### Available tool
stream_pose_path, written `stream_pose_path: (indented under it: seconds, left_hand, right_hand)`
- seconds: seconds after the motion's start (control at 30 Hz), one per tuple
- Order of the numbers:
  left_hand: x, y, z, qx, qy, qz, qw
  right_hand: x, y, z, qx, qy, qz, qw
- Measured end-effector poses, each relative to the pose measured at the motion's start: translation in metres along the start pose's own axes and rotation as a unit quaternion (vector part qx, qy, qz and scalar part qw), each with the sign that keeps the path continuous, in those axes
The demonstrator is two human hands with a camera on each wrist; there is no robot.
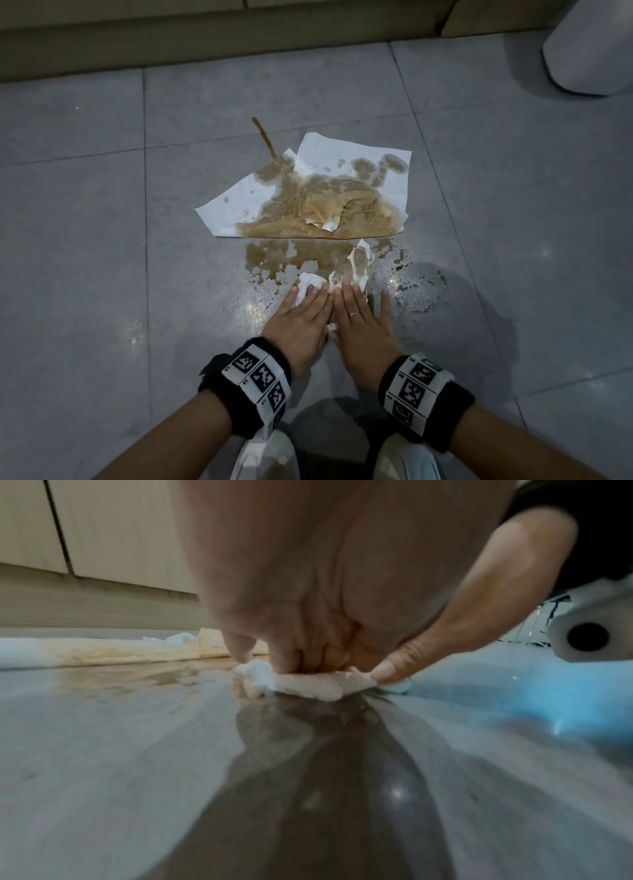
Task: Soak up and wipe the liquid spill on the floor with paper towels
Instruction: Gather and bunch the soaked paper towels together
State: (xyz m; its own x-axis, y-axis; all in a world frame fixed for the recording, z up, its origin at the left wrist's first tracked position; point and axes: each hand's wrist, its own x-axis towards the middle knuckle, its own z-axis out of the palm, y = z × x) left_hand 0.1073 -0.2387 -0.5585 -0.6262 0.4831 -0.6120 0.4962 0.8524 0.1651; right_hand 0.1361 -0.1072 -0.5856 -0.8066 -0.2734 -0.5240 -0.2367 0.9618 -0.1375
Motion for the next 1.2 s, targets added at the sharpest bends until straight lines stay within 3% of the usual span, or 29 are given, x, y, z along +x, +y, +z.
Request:
stream_pose_path:
  seconds: [0.07, 0.17, 0.23, 0.27, 0.33, 0.4, 0.43, 0.63, 0.67, 0.77, 0.93, 1.1, 1.2]
  left_hand:
    - [0.0, -0.004, -0.007, -0.043, -0.004, 0.01, 0.999]
    - [-0.007, -0.021, -0.012, -0.18, 0.102, -0.008, 0.978]
    - [-0.018, -0.041, -0.005, -0.244, 0.168, -0.102, 0.95]
    - [-0.026, -0.051, 0.0, -0.25, 0.169, -0.167, 0.939]
    - [-0.036, -0.071, 0.015, -0.25, 0.134, -0.289, 0.914]
    - [-0.041, -0.081, 0.028, -0.263, 0.096, -0.347, 0.895]
    - [-0.041, -0.083, 0.033, -0.265, 0.083, -0.352, 0.894]
    - [-0.037, -0.083, 0.045, -0.276, 0.064, -0.333, 0.899]
    - [-0.037, -0.084, 0.046, -0.275, 0.06, -0.33, 0.901]
    - [-0.037, -0.085, 0.046, -0.279, 0.048, -0.334, 0.899]
    - [-0.038, -0.085, 0.045, -0.277, 0.039, -0.331, 0.901]
    - [-0.037, -0.085, 0.047, -0.276, 0.042, -0.328, 0.902]
    - [-0.037, -0.085, 0.047, -0.274, 0.042, -0.333, 0.901]
  right_hand:
    - [0.002, -0.002, -0.007, -0.003, 0.031, 0.011, 0.999]
    - [0.003, -0.003, -0.019, 0.0, 0.043, 0.037, 0.998]
    - [0.008, -0.003, -0.021, 0.018, 0.044, 0.04, 0.998]
    - [0.012, -0.003, -0.02, 0.018, 0.052, 0.048, 0.997]
    - [0.022, -0.004, -0.022, 0.028, 0.03, 0.074, 0.996]
    - [0.031, -0.006, -0.021, 0.042, 0.035, 0.089, 0.995]
    - [0.034, -0.007, -0.019, 0.031, 0.067, 0.092, 0.993]
    - [0.036, -0.012, -0.02, 0.037, 0.018, 0.111, 0.993]
    - [0.036, -0.008, -0.023, 0.035, 0.043, 0.105, 0.993]
    - [0.031, 0.004, -0.03, 0.07, 0.011, 0.041, 0.997]
    - [0.035, -0.002, -0.051, 0.123, 0.038, 0.009, 0.992]
    - [0.046, -0.012, -0.03, -0.006, 0.035, -0.03, 0.999]
    - [0.048, -0.011, -0.025, -0.001, 0.048, -0.044, 0.998]
